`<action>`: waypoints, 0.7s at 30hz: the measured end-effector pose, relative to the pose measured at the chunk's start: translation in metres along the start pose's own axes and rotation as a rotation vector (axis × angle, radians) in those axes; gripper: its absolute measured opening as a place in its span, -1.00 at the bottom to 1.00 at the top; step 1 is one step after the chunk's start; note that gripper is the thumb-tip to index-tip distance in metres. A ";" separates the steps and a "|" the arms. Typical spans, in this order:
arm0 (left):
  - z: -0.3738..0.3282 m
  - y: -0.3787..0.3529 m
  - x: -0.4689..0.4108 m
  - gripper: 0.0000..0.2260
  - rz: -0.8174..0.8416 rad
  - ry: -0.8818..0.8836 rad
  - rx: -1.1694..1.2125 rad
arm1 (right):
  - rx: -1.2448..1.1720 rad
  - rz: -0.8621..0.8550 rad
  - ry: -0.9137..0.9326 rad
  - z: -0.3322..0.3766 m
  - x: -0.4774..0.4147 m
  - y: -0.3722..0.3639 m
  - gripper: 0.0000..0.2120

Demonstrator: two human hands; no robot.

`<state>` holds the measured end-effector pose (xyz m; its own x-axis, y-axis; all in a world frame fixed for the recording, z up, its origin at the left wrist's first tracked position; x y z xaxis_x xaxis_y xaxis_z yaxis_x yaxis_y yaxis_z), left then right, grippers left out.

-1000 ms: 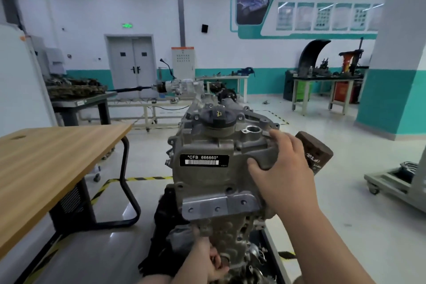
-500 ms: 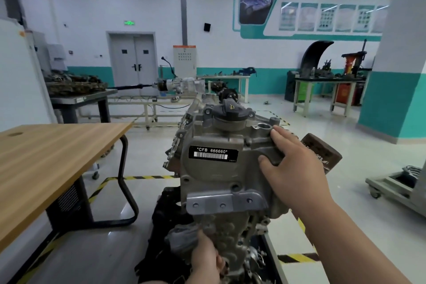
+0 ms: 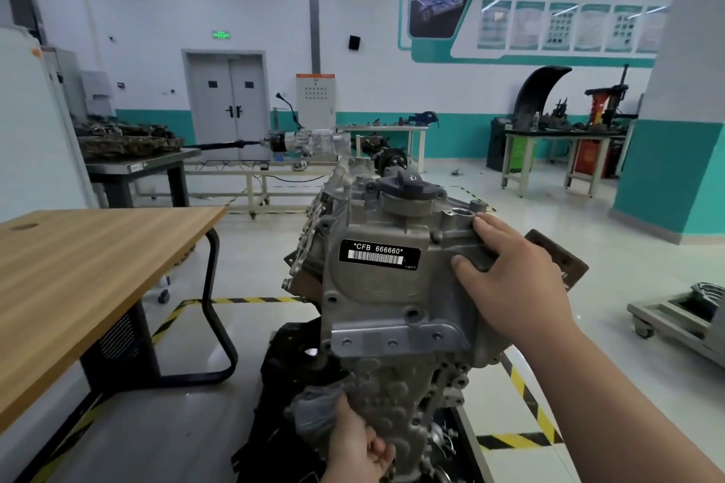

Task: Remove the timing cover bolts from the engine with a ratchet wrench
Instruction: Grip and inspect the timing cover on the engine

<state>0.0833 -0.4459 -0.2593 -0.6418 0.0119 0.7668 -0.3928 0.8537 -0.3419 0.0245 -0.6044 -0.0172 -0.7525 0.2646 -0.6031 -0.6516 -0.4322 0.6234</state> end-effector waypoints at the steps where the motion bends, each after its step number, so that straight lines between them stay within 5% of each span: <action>1: -0.004 0.000 0.002 -0.29 -0.019 0.013 -0.011 | -0.013 -0.006 -0.006 0.000 -0.001 0.000 -0.46; 6: -0.007 0.006 -0.012 -0.47 -0.107 -0.135 -0.032 | -0.054 -0.015 -0.003 0.003 -0.003 0.000 -0.48; 13: 0.003 0.023 -0.036 -0.13 -0.290 -0.117 -0.376 | -0.027 -0.031 0.025 0.004 0.002 0.001 -0.47; 21: 0.003 0.023 -0.047 -0.09 -0.239 -0.095 -0.450 | -0.061 -0.035 0.006 0.000 -0.004 0.003 -0.48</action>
<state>0.1021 -0.4284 -0.3051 -0.6343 -0.2402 0.7348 -0.2267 0.9665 0.1202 0.0250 -0.6072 -0.0129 -0.7288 0.2755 -0.6268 -0.6701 -0.4749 0.5704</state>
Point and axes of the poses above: each hand's wrist, its own x-axis away from the middle knuckle, its own y-axis out of the back of the hand, z = x × y, the point moved 1 cm from there along -x, towards the middle knuckle
